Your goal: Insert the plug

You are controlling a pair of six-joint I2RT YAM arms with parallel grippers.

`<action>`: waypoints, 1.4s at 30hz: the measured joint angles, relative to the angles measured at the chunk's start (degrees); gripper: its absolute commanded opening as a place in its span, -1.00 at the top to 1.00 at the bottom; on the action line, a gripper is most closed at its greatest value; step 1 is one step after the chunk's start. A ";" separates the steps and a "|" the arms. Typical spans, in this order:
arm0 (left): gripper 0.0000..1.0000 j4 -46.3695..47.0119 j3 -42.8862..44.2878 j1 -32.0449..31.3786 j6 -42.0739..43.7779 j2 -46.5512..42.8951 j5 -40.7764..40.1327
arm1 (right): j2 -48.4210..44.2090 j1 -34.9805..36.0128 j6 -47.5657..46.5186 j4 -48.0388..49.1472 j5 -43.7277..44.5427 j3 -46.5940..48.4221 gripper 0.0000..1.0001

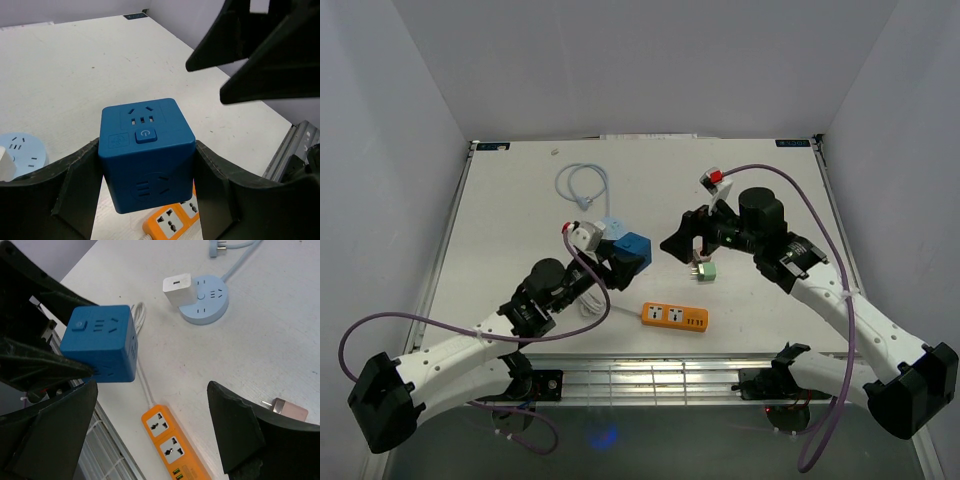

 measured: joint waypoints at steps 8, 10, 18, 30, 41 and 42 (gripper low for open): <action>0.19 8.02 -7.04 -3.13 6.19 -3.10 2.58 | 6.29 -1.62 0.24 -11.08 -2.43 13.46 -0.89; 0.19 10.19 -8.15 -4.00 7.65 -3.19 3.67 | 7.37 -1.60 0.02 -13.57 -3.34 16.00 -0.89; 0.19 15.41 -10.58 -5.42 11.06 -2.12 5.60 | 7.72 -0.72 -1.03 -21.22 -5.40 17.44 -0.88; 0.20 18.08 -10.58 -5.73 12.09 -1.03 8.31 | 7.26 -0.17 -3.04 -23.21 -7.56 15.80 -0.88; 0.27 18.64 -10.58 -7.28 13.86 2.21 5.42 | 10.32 4.48 -3.45 -25.81 -5.57 17.11 -0.97; 0.27 18.73 -10.56 -7.58 14.19 2.54 5.03 | 10.86 4.85 -3.48 -26.34 -5.11 17.64 -0.95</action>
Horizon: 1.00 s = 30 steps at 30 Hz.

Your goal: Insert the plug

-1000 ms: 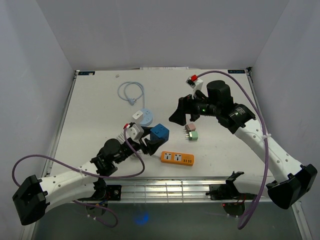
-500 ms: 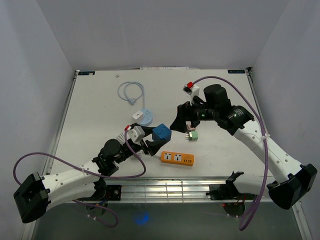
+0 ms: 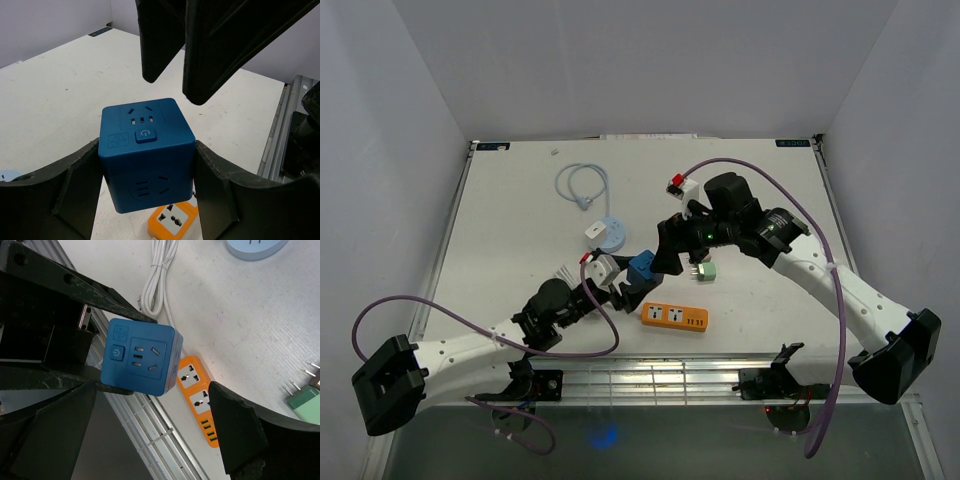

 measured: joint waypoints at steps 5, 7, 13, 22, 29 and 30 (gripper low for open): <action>0.27 0.09 0.17 -1.29 1.27 1.81 -2.16 | 2.43 2.51 -0.11 -1.40 2.78 2.78 -0.94; 0.27 0.07 0.55 -1.84 2.21 2.78 -2.91 | 3.45 3.96 -0.17 -1.51 3.85 3.56 -0.93; 0.27 0.09 1.73 -2.64 3.61 4.02 -3.85 | 5.90 6.43 -0.85 -2.97 5.81 4.26 -0.95; 0.27 0.09 2.38 -2.91 4.15 4.28 -3.82 | 7.39 7.23 -1.75 -3.67 6.97 4.26 -0.80; 0.27 0.07 2.97 -2.93 4.37 5.27 -3.39 | 9.68 7.82 -3.43 -5.57 8.09 5.73 -0.24; 0.27 0.07 3.02 -2.93 4.57 5.38 -3.45 | 10.21 8.04 -3.52 -6.27 8.74 6.40 -0.11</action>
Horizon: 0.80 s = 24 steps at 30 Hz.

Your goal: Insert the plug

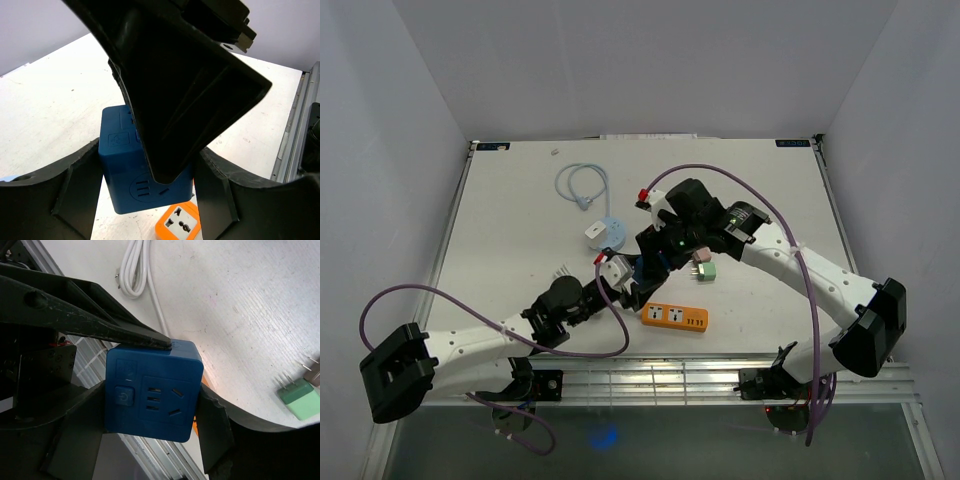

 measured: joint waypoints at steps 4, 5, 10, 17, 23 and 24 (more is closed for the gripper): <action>-0.03 -0.07 0.02 0.02 0.15 0.39 0.00 | 1.05 0.61 -0.48 -1.51 1.57 1.25 0.17; -0.12 -0.11 0.02 0.02 0.17 0.48 0.11 | 1.07 0.70 -0.55 -1.60 1.86 1.25 0.25; -0.88 -0.31 0.02 0.04 -0.17 0.07 0.37 | 1.05 0.74 -2.14 -1.57 1.84 1.16 0.43; -0.96 -6.93 0.81 -0.04 -5.51 -9.62 1.46 | 1.05 -0.15 -6.64 -0.94 4.22 0.07 0.57; -0.96 -21.75 5.62 -0.07 -14.16 -14.40 -3.06 | 0.02 -1.60 -9.20 2.91 4.50 -3.26 0.62; -0.96 -24.39 6.14 -0.07 -16.37 -15.10 -4.55 | -0.85 -1.66 -9.70 3.98 4.50 -4.85 0.62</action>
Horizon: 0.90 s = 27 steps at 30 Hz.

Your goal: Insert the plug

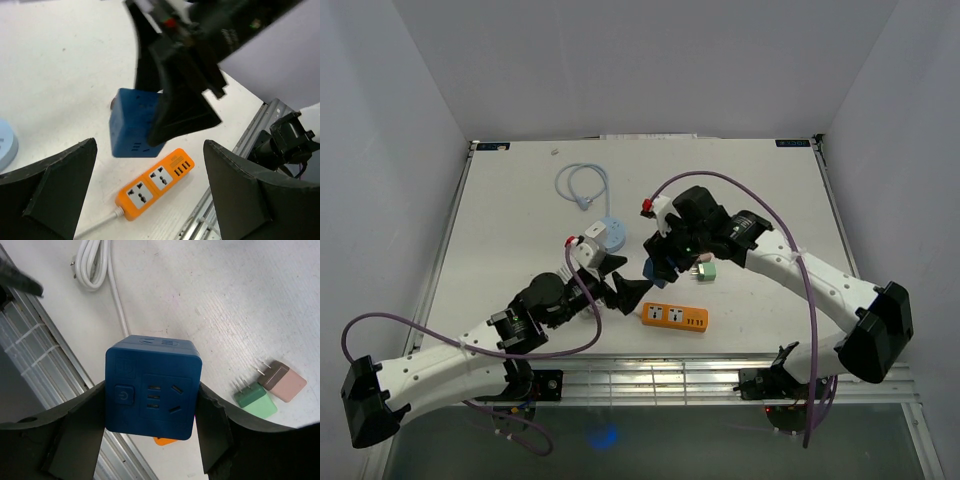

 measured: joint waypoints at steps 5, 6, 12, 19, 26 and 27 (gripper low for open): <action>-0.96 -14.51 3.41 0.02 -13.68 -0.42 -8.00 | -8.44 -0.02 -4.92 5.68 -1.90 -10.67 0.60; -0.96 -18.47 4.59 0.02 -17.88 0.07 -10.01 | -10.12 -0.02 -5.81 6.80 -2.29 -12.46 0.60; -0.96 -38.69 13.00 0.09 -39.71 6.88 -16.50 | -16.85 -0.02 -12.52 12.28 -7.82 -19.58 0.61; -0.96 -54.75 20.94 0.09 -55.60 16.04 -17.75 | -13.51 0.48 -19.63 14.08 -14.12 -19.74 0.71; -0.96 -62.03 21.22 2.29 -60.13 12.02 -17.62 | -9.86 1.75 -24.37 13.03 -15.10 -19.74 0.73; -0.95 -62.77 21.22 3.32 -60.19 10.95 -17.55 | -9.68 1.88 -24.76 12.96 -15.21 -19.74 0.74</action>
